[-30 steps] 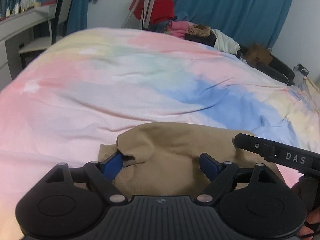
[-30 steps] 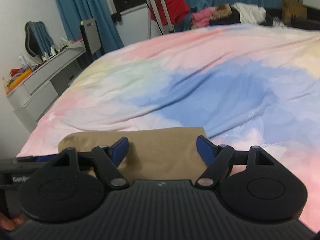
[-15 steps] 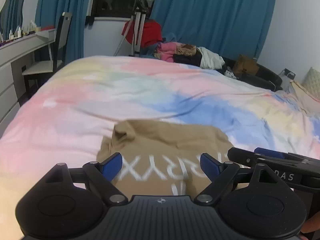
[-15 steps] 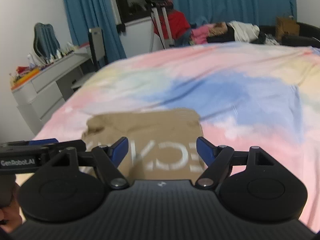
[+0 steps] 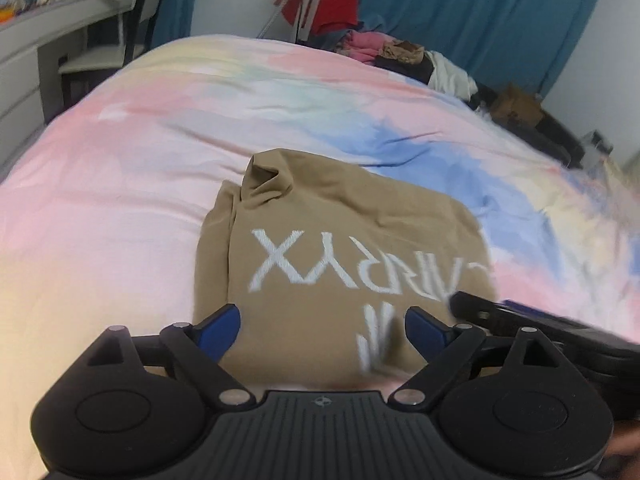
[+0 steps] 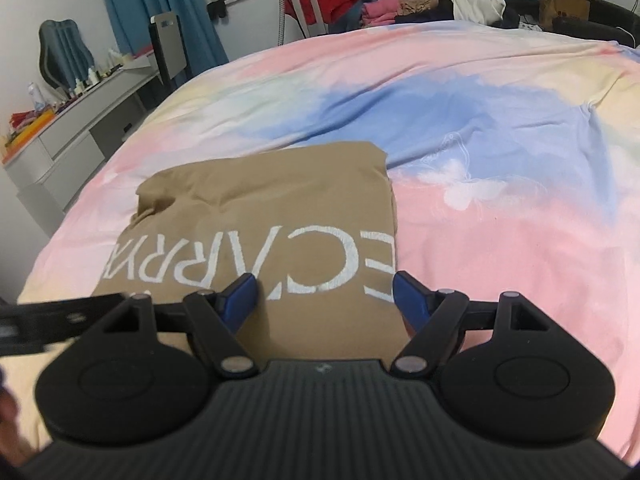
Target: Fold clothes
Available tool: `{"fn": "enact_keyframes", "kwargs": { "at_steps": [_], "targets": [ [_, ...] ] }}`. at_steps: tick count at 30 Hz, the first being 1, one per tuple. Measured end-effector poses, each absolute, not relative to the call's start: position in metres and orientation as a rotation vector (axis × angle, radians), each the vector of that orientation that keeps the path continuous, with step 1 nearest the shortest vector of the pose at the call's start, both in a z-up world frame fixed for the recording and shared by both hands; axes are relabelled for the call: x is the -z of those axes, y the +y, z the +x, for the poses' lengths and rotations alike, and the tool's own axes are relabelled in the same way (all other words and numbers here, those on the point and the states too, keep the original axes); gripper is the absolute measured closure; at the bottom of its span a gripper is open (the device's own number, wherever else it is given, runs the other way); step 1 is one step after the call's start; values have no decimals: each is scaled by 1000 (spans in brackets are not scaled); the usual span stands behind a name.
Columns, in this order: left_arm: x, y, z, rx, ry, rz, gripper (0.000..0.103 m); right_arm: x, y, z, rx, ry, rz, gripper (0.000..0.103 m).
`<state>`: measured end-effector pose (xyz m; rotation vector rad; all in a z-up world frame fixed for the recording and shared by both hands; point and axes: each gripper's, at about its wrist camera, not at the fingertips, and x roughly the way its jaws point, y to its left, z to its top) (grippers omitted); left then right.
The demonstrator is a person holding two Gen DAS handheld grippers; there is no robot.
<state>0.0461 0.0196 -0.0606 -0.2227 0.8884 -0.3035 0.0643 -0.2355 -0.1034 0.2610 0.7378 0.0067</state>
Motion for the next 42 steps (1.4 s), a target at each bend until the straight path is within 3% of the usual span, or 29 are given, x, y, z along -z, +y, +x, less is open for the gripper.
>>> {"fn": "enact_keyframes", "kwargs": {
  "at_steps": [4, 11, 17, 21, 26, 31, 36, 42],
  "targets": [
    [59, 53, 27, 383, 934, -494, 10, 103, -236, 66, -5, 744, 259, 26],
    [110, 78, 37, 370, 1061, -838, 12, 100, -239, 67, 14, 755, 277, 26],
    [151, 95, 52, 280, 1061, -1172, 22, 99, -237, 67, 19, 754, 268, 26],
    [152, 101, 51, 232, 1005, -1204, 46, 99, -235, 67, 25, 751, 256, 26],
    [149, 102, 48, 226, 974, -1210, 56, 98, -235, 66, 28, 748, 250, 26],
    [133, 96, 46, 265, 912, -1147, 73, 86, -237, 59, 54, 691, 291, 26],
    [123, 97, 42, 318, 858, -1146, 76, 57, -255, 30, -245, 586, 763, 24],
    [123, 98, 40, 324, 841, -1164, 77, 129, -242, 42, -445, 864, 1300, 24]
  ]
}}
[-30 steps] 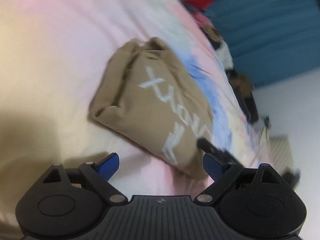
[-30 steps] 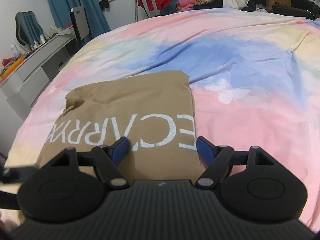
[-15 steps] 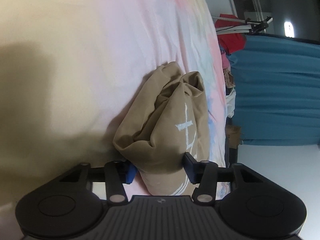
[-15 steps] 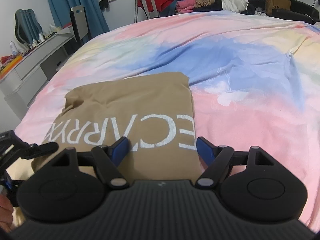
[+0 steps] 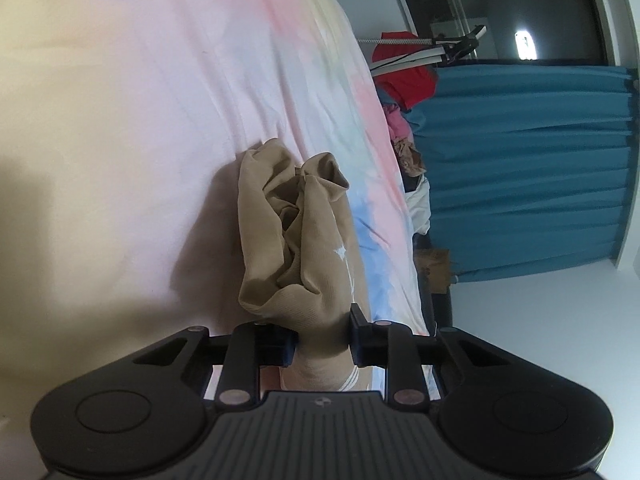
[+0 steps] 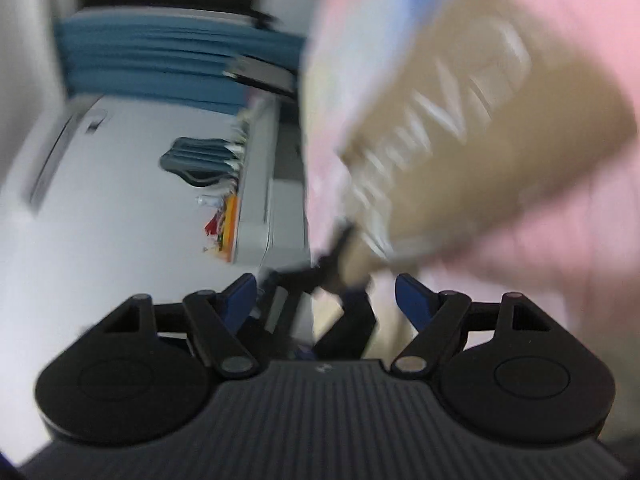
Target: Fold clothes
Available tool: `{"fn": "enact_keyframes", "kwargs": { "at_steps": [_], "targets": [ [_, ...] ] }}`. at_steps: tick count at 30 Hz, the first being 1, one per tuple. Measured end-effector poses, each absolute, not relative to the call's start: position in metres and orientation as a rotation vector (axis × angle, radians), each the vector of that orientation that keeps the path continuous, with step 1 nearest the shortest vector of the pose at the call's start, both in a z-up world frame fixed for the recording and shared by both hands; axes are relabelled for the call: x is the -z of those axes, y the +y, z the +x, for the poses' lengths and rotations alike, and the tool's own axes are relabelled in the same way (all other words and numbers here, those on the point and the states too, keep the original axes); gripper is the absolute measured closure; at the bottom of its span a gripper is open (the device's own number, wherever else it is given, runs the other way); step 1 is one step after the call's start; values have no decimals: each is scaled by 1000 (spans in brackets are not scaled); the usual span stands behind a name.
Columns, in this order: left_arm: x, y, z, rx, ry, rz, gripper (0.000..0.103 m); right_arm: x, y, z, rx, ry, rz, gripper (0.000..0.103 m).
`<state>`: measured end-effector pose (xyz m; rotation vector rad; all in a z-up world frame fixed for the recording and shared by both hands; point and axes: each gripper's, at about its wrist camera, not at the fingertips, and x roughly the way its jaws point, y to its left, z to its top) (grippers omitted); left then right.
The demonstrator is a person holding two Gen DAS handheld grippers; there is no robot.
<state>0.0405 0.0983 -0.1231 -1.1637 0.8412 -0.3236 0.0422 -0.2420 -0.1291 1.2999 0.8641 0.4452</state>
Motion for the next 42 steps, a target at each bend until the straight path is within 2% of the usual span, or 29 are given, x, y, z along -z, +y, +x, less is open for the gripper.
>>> {"fn": "enact_keyframes", "kwargs": {
  "at_steps": [4, 7, 10, 13, 16, 18, 25, 32, 37, 42],
  "targets": [
    [124, 104, 41, 328, 834, -1184, 77, 166, -262, 44, -272, 891, 1447, 25],
    [125, 107, 42, 335, 829, -1194, 77, 174, -285, 35, -99, 809, 1505, 27],
    [128, 107, 46, 337, 834, -1200, 77, 173, -297, 28, 20, 731, 1493, 40],
    [128, 106, 49, 336, 837, -1186, 78, 173, -299, 28, 61, 712, 1474, 62],
    [121, 104, 52, 351, 839, -1185, 77, 159, -296, 30, 52, 687, 1424, 72],
    [105, 98, 56, 373, 834, -1190, 77, 146, -299, 30, 43, 657, 1413, 75],
    [32, 44, 100, 468, 819, -1142, 79, 76, -351, 42, -18, 478, 1404, 77],
    [-23, -96, 212, 613, 890, -1070, 81, 6, -456, 83, 58, 336, 1305, 78],
    [-43, -214, 298, 684, 885, -1022, 82, -26, -550, 135, 164, 273, 1246, 78],
    [-24, -315, 363, 771, 856, -964, 82, -20, -618, 174, 249, 219, 1137, 78]
  ]
}}
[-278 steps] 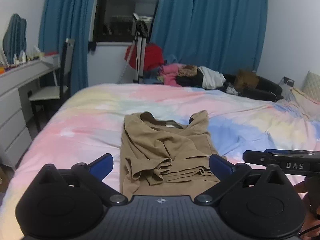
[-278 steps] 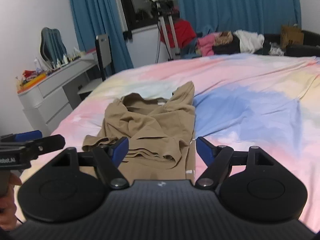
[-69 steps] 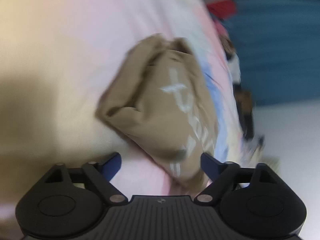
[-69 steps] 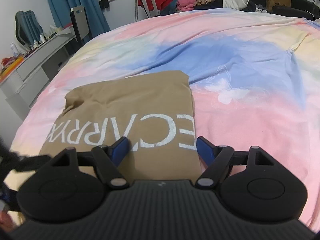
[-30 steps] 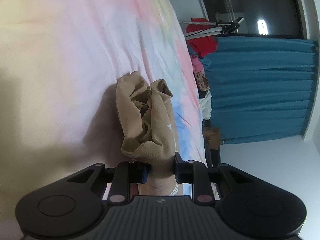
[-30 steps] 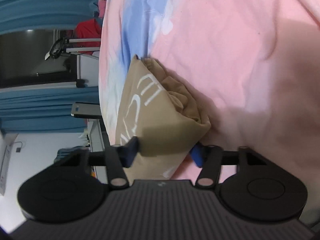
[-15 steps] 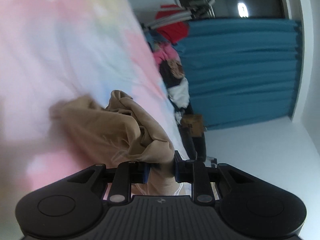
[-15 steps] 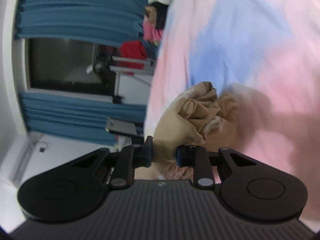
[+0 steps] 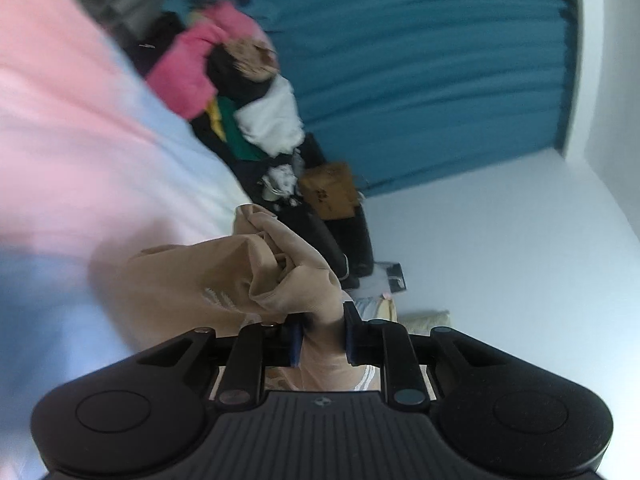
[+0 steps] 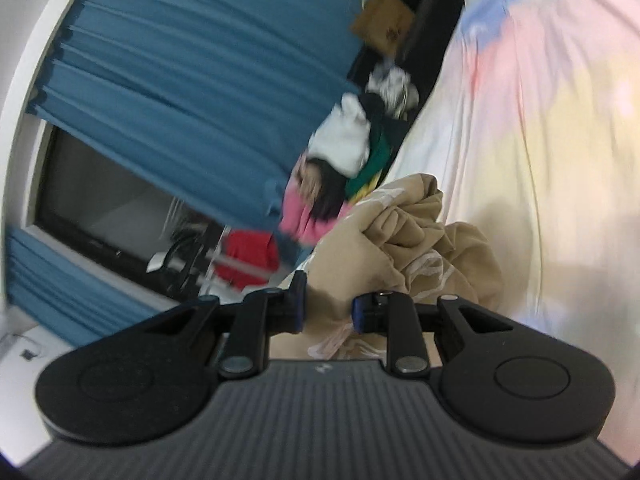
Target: Fold clothes
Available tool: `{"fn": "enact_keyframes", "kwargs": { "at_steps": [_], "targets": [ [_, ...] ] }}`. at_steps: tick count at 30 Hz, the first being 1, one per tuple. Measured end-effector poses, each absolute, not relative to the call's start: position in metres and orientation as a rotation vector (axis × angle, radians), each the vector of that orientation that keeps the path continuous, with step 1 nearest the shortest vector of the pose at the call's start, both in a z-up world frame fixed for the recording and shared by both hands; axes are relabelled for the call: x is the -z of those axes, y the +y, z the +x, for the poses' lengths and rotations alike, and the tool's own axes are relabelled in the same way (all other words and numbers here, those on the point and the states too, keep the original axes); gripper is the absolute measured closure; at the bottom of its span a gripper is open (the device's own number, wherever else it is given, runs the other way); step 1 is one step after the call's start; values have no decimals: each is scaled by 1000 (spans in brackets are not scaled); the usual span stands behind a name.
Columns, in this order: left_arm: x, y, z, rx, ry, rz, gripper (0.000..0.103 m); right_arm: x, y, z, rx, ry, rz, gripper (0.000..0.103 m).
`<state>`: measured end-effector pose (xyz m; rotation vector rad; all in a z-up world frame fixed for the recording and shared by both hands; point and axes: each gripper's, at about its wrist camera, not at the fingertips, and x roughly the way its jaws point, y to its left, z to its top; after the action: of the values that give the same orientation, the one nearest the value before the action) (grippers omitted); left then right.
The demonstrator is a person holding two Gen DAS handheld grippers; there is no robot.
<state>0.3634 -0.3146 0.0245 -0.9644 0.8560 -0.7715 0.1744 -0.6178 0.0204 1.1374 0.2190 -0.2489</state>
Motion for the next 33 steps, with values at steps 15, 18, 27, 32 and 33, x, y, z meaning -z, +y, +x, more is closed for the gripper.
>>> {"fn": "enact_keyframes", "kwargs": {
  "at_steps": [15, 18, 27, 32, 33],
  "targets": [
    [162, -322, 355, 787, 1096, -681, 80, 163, -586, 115, 355, 413, 1191, 76],
    [171, -322, 350, 772, 1096, -627, 76, 180, -577, 112, 376, 454, 1204, 74],
    [79, -335, 306, 781, 971, -317, 11, 101, -554, 83, 435, 579, 1036, 30],
    [-3, -320, 236, 792, 800, -143, 0, 25, -519, 51, 405, 498, 839, 22],
    [-19, -316, 220, 795, 762, -107, 0, 10, -510, 41, 400, 479, 791, 22]
  ]
}}
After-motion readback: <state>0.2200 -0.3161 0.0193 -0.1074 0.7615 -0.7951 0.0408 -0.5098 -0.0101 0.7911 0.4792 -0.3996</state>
